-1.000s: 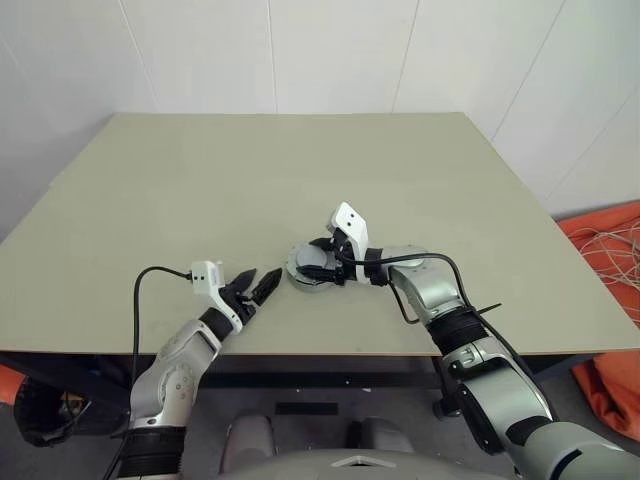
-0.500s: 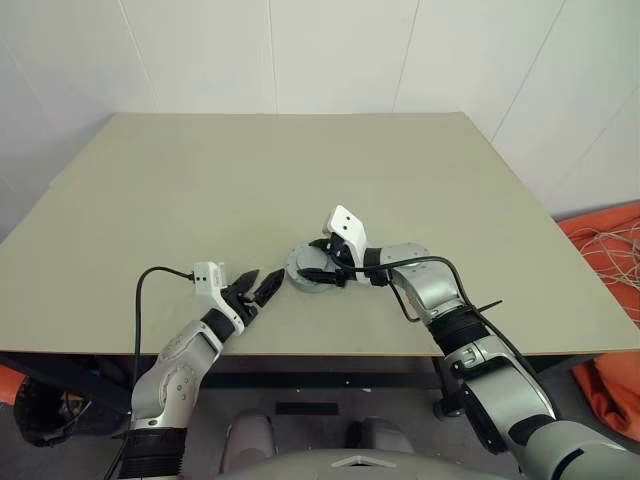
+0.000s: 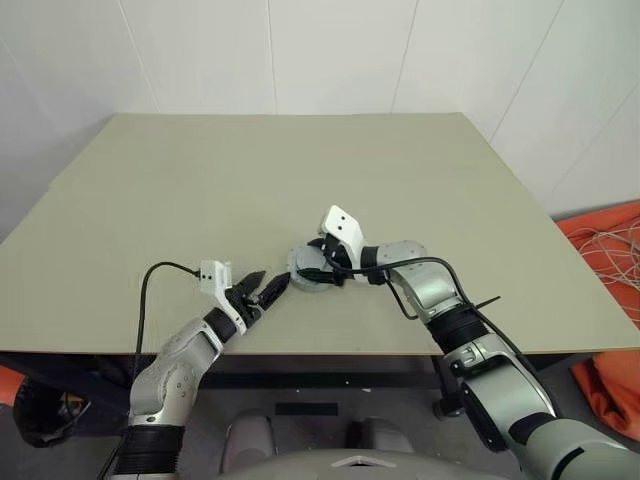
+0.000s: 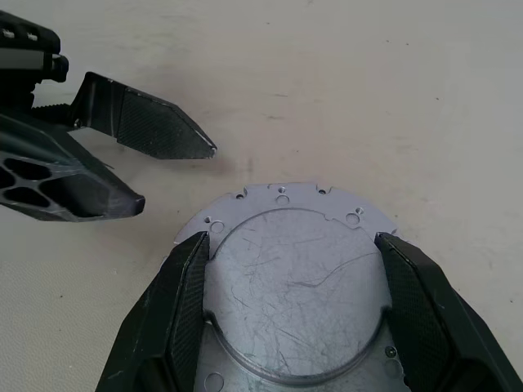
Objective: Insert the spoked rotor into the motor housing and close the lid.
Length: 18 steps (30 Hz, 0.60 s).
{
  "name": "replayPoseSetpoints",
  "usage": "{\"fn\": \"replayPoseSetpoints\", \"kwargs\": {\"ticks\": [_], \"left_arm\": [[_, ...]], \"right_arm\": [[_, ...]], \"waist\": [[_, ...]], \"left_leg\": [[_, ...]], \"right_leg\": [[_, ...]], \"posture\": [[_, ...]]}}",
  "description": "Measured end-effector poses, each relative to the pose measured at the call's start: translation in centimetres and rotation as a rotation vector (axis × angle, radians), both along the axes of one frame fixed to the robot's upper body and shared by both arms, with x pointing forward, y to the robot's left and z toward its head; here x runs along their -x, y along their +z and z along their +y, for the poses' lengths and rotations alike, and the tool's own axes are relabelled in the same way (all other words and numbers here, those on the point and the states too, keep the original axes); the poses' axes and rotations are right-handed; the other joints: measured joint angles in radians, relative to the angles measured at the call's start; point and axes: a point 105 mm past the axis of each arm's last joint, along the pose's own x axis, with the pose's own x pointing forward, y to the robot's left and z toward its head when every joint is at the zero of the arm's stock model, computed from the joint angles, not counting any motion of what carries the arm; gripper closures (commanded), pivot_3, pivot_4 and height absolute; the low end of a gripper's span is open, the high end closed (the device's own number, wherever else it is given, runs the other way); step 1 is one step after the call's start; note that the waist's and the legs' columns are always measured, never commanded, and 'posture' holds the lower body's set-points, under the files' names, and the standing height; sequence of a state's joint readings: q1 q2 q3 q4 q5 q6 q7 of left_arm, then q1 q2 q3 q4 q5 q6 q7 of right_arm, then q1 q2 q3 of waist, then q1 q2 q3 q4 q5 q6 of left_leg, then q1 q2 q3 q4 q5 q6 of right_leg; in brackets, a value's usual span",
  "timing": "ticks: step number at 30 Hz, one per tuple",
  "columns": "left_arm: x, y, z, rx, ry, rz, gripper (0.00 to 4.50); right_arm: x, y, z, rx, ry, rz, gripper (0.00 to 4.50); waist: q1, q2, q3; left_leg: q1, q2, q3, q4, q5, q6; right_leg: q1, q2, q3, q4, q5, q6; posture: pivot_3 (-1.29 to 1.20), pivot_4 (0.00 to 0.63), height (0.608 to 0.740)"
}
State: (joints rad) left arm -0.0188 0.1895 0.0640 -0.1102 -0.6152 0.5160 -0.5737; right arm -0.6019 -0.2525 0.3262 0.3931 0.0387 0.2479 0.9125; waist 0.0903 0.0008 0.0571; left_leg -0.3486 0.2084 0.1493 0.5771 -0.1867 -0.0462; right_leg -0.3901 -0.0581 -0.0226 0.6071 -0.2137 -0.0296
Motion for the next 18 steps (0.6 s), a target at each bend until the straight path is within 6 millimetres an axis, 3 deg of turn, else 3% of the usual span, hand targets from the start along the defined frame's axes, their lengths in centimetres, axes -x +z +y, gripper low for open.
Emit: {"fn": "replayPoseSetpoints", "kwargs": {"ticks": [3, 6, 11, 16, 18], "left_arm": [[-0.7, 1.2, -0.9, 0.021, -0.073, -0.027, 0.29], [-1.6, 2.3, -1.6, 0.038, -0.130, -0.047, 0.93], [-2.6, 3.3, -2.5, 0.073, -0.201, -0.048, 2.60], [-3.5, 2.8, -2.7, 0.075, -0.224, -0.014, 4.30], [-3.9, 2.5, -2.5, 0.069, -0.231, 0.009, 4.47]], "right_arm": [[0.0, 0.0, 0.0, 0.000, -0.002, 0.001, 1.38], [0.0, 0.0, 0.0, 0.000, -0.001, 0.000, 1.38], [0.1, 0.0, 0.1, -0.002, 0.001, -0.002, 1.38], [0.1, 0.0, 0.1, -0.003, -0.003, -0.002, 1.38], [0.1, 0.0, 0.1, -0.004, -0.005, -0.002, 1.38]], "waist": [[0.000, 0.000, 0.000], [-0.001, 0.000, 0.000], [-0.002, 0.000, 0.000], [-0.003, 0.000, 0.000], [-0.003, 0.000, 0.000]], "left_leg": [[0.000, 0.000, 0.000, 0.000, 0.000, 0.000], [0.000, 0.000, 0.000, 0.000, 0.000, 0.000], [0.000, 0.000, 0.000, 0.000, 0.000, 0.000], [0.000, 0.000, 0.000, 0.000, 0.000, 0.000], [0.000, 0.000, 0.000, 0.000, 0.000, 0.000]], "right_leg": [[0.000, 0.000, 0.000, 0.000, 0.000, 0.000], [0.000, 0.000, 0.000, 0.000, 0.000, 0.000], [0.000, 0.000, 0.000, 0.000, 0.002, -0.003], [0.000, 0.000, 0.000, 0.000, 0.000, -0.001], [0.000, 0.000, 0.000, 0.000, 0.000, 0.000]], "posture": [[0.00, 0.000, 0.740], [0.00, 0.000, 0.740], [0.00, 0.000, 0.740], [0.00, 0.000, 0.740], [0.00, 0.000, 0.740]]}}
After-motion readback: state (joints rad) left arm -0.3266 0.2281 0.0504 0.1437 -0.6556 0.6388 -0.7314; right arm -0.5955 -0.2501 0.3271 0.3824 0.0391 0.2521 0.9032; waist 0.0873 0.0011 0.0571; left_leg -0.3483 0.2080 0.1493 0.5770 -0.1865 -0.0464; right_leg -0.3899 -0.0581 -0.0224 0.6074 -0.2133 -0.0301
